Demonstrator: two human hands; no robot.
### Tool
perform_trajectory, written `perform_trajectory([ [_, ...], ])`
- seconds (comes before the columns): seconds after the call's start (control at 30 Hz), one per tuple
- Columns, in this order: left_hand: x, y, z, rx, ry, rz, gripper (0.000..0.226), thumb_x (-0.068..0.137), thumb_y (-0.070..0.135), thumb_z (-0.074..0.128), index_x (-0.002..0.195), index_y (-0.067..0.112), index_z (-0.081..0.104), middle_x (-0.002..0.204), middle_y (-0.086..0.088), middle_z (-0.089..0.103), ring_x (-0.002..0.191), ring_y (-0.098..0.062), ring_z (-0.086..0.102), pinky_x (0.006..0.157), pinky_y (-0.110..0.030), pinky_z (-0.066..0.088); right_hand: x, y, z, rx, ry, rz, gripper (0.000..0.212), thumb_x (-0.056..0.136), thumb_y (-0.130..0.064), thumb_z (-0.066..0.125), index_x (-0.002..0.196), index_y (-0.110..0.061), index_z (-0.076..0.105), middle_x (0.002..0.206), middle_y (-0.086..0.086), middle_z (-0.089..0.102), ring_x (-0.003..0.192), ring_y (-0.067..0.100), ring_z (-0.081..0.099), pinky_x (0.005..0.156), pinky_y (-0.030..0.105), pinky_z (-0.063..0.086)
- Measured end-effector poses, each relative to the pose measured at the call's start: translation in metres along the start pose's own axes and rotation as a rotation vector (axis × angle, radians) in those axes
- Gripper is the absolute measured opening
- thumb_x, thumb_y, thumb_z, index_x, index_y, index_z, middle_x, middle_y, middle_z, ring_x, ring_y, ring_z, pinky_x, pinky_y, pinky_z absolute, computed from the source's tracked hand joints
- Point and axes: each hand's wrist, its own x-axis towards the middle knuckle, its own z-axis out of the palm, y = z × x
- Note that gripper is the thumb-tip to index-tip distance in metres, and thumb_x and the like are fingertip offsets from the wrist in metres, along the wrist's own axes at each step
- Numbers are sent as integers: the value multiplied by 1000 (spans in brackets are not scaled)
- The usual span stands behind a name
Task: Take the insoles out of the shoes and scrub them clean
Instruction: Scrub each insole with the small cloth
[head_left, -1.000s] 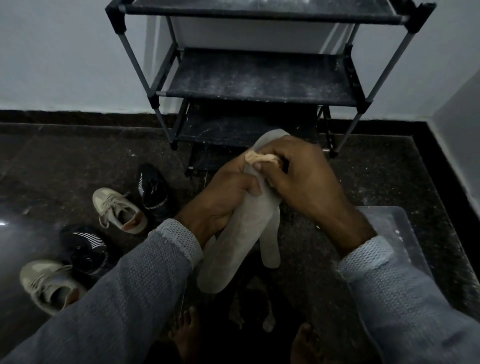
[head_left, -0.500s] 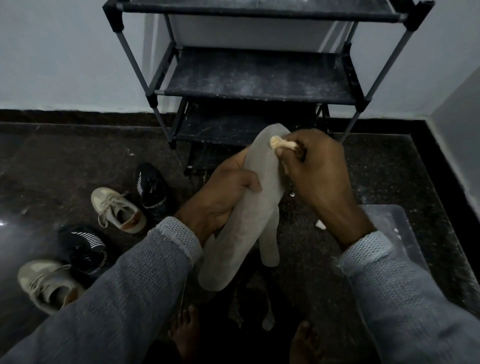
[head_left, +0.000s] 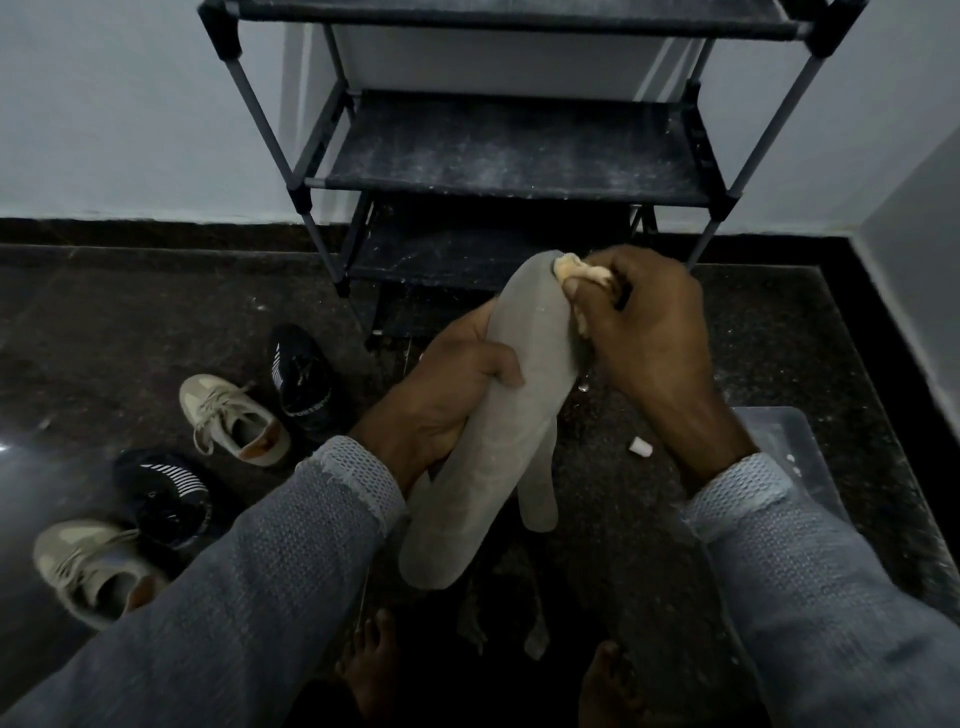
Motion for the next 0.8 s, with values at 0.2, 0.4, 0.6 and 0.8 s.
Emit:
perform_trajectory([
  [0.2,-1,-2,0,12,21,28,42,74,-26,34,87,6,58,73,-3,65,74,-14,64,63,-20,53,-7,-21,7,80,-416,-200,16,85,-15,70,100,-13,73,94,-8,67,84,0,60,75,6,44],
  [0.4,0,-1,1,16,6,12,62,72,-18,43,123,16,53,104,-9,66,92,-22,64,71,-32,56,2,-1,2,6,-27,-23,11,88,-21,65,92,-12,72,83,-2,67,75,10,61,71,30,52],
  [0.6,1,-2,0,0,-19,21,60,75,-25,33,118,10,55,98,-10,66,92,-22,63,72,-29,54,0,-9,1,105,-222,-80,10,86,-18,70,94,-13,72,87,-2,68,76,6,61,68,19,50],
  [0.8,2,-3,-2,-44,11,12,56,68,-15,45,117,11,57,106,-15,64,97,-27,63,78,-34,54,0,-10,5,10,-187,-106,14,88,-24,68,90,-11,74,83,1,69,74,10,61,68,29,52],
])
